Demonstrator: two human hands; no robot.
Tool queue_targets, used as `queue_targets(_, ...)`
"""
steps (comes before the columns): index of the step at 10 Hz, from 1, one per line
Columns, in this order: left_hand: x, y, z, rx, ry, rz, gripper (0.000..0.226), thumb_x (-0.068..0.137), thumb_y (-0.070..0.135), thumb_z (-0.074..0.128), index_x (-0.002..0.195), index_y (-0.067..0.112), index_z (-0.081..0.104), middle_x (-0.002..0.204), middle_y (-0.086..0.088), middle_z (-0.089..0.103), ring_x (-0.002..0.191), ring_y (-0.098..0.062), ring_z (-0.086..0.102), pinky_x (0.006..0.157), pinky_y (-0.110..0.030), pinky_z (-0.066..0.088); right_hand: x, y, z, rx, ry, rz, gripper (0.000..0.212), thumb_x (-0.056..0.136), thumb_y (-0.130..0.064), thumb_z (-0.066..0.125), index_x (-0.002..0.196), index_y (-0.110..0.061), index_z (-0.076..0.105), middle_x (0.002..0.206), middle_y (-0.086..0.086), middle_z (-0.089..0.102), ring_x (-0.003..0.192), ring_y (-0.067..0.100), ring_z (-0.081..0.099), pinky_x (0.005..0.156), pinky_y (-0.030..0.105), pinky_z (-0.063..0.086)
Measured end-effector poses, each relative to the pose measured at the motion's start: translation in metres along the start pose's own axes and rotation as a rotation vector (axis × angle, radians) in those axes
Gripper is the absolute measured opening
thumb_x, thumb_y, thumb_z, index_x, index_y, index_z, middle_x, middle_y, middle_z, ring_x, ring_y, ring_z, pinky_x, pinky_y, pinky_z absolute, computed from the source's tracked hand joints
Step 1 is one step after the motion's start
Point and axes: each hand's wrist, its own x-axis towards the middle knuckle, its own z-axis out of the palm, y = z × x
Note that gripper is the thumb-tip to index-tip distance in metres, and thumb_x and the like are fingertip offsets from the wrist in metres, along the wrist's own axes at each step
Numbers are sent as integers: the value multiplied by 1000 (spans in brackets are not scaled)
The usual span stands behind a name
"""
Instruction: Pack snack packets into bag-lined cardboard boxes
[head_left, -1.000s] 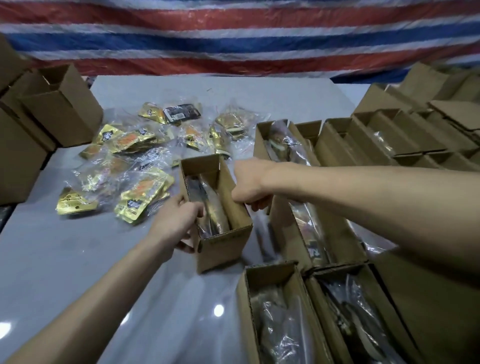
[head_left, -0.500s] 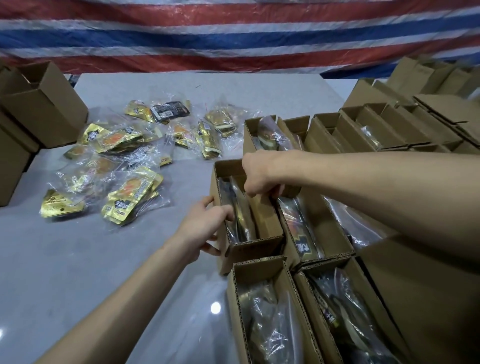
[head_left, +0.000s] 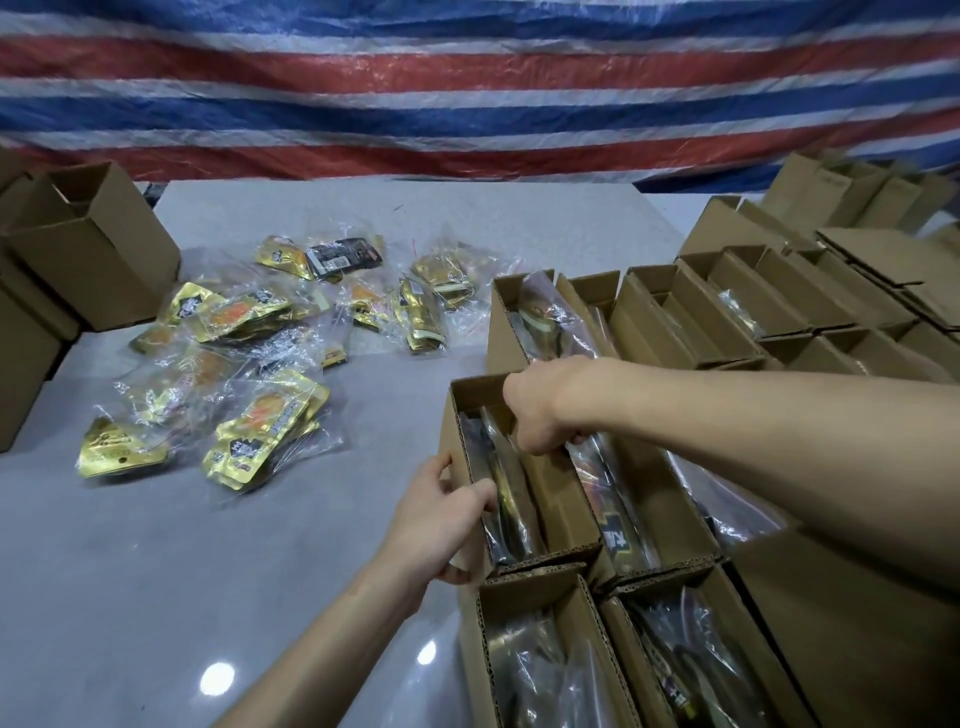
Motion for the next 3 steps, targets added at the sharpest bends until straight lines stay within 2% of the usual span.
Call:
queue_targets(1, -7, 8, -7, 47, -75, -35, 24, 82, 24, 64, 83, 46, 55, 70, 28, 66, 65, -7, 66, 57, -31, 60, 3, 1, -3, -26, 17, -15, 12, 84, -17, 60, 73, -14, 55, 69, 2, 62, 46, 13, 57, 38, 17, 37)
queue_targets(2, -16, 23, -22, 64, -101, -131, 12, 85, 31, 67, 84, 42, 68, 89, 16, 68, 74, -16, 64, 65, -28, 56, 1, 0, -6, 22, 13, -32, 9, 88, -22, 60, 90, -14, 59, 92, 4, 67, 76, 20, 66, 60, 27, 49)
queue_targets(3, -42, 29, -43, 96, -129, -221, 12, 92, 30, 65, 96, 23, 73, 107, 4, 71, 77, -16, 67, 69, -23, 52, -11, 0, -8, 43, 93, 16, 30, 91, -25, 54, 118, -14, 62, 116, 7, 66, 106, 27, 65, 80, 34, 45)
